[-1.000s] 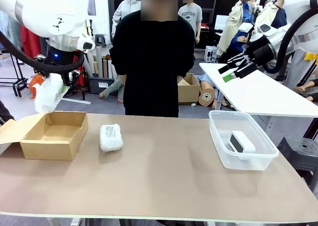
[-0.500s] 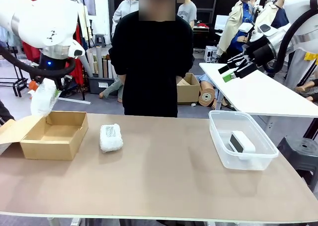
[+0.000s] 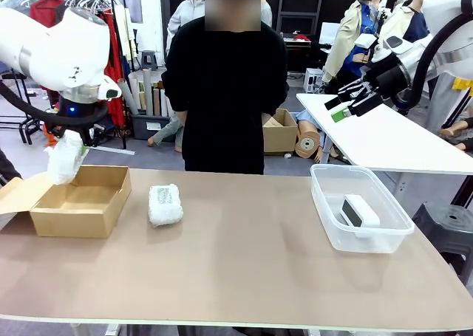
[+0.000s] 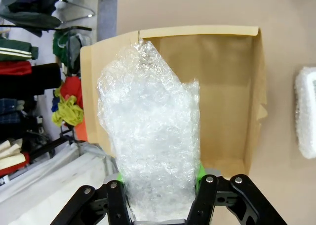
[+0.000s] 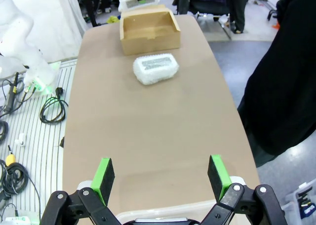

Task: Separate and place wrapped and unwrapped clocks.
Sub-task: If the picked Digital clock is wrapped, place it in the Package Box ; if not, place it in the Organizing box.

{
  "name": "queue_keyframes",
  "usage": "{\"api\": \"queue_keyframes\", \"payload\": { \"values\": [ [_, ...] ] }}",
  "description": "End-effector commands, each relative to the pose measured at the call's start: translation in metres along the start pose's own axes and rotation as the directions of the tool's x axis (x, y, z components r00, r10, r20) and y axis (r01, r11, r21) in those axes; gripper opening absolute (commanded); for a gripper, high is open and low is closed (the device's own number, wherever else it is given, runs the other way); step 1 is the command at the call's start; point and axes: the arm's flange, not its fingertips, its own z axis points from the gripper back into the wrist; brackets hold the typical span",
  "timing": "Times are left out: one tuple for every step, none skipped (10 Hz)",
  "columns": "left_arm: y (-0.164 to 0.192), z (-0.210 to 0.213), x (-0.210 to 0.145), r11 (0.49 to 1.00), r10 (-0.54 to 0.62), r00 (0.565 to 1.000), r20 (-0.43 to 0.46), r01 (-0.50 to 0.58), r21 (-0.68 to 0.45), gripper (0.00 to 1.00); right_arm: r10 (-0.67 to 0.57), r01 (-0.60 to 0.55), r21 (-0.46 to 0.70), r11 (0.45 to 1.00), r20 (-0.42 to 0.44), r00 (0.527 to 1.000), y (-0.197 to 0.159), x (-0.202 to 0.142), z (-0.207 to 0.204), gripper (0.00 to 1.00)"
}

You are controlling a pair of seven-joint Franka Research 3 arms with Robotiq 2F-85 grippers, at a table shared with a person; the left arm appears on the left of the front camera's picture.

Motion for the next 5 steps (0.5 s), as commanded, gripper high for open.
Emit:
{"api": "queue_keyframes", "payload": {
  "values": [
    [0.013,-0.016,0.007,0.998,-0.02,0.999,0.034,0.021,-0.053,0.0,0.003,-0.003,-0.002,1.0,0.003,1.0,0.0,0.001,0.001,1.0],
    [0.018,-0.024,0.014,0.998,-0.011,1.0,0.02,0.012,-0.063,0.0,0.003,-0.003,-0.002,1.0,0.003,1.0,0.0,0.001,0.001,1.0],
    [0.02,-0.029,0.02,0.997,-0.008,1.0,0.024,0.01,-0.072,0.0,0.003,-0.003,-0.002,1.0,0.003,1.0,0.0,0.001,0.001,1.0],
    [0.024,-0.036,0.028,0.997,0.014,0.999,0.037,-0.011,-0.075,0.0,0.003,-0.003,-0.002,1.0,0.003,1.0,0.0,0.001,0.001,1.0],
    [0.028,-0.043,0.035,0.995,0.054,0.998,0.035,-0.051,-0.09,0.0,0.003,-0.003,-0.002,1.0,0.003,1.0,0.0,0.001,0.001,1.0]
  ]
}}
